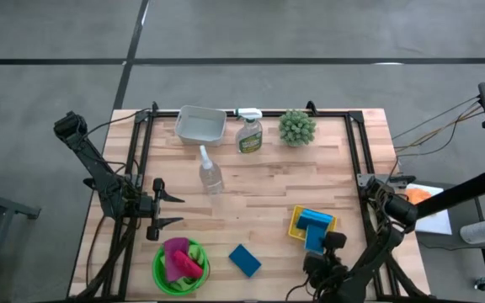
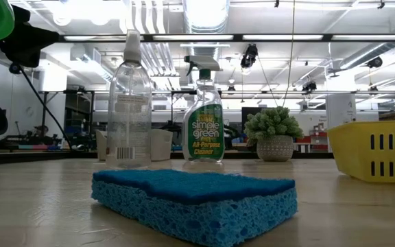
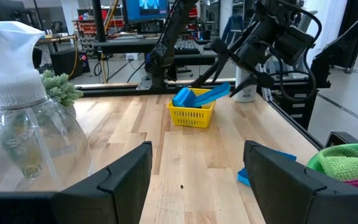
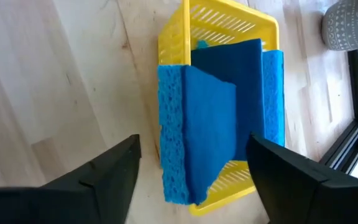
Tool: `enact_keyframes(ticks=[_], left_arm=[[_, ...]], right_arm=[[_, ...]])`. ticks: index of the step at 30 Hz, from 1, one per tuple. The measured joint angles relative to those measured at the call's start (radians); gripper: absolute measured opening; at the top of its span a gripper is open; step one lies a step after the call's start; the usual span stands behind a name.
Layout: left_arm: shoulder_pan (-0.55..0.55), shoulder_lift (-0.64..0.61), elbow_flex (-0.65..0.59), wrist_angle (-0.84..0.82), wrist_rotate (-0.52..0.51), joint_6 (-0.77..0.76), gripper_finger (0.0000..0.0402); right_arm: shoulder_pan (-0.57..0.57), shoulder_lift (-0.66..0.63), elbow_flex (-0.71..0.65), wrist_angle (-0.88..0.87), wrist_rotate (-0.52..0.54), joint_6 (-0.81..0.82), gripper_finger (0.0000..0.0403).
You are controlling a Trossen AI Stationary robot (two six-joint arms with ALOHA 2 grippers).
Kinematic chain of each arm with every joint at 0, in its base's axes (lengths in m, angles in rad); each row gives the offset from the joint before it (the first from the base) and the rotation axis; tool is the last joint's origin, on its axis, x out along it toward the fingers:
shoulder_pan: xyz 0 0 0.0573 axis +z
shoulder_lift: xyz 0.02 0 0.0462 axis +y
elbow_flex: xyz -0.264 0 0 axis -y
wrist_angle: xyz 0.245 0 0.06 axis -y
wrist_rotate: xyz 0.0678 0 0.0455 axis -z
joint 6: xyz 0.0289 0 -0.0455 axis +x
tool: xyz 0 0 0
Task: Pick & Place Kitchen Items
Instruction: Put the blue sponge into the yellow bin
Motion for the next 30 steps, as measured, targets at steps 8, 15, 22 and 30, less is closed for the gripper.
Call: enact_keyframes(ticks=[8, 15, 22, 30], left_arm=[[0.0, 0.0, 0.0, 0.0, 0.0, 0.0, 0.0254], [0.0, 0.0, 0.0, 0.0, 0.0, 0.0, 0.0254], [0.0, 0.0, 0.0, 0.0, 0.0, 0.0, 0.0254], [0.0, 0.0, 0.0, 0.0, 0.0, 0.0, 0.0254]], right_arm=[[-0.017, 0.0, -0.004, 0.029, 0.003, -0.037, 0.014], [-0.018, 0.0, -0.006, 0.03, 0.005, -0.06, 0.0029], [-0.015, -0.003, -0.006, 0.033, 0.039, -0.063, 0.002], [-0.011, -0.03, -0.006, 0.036, 0.144, -0.029, 0.0019]])
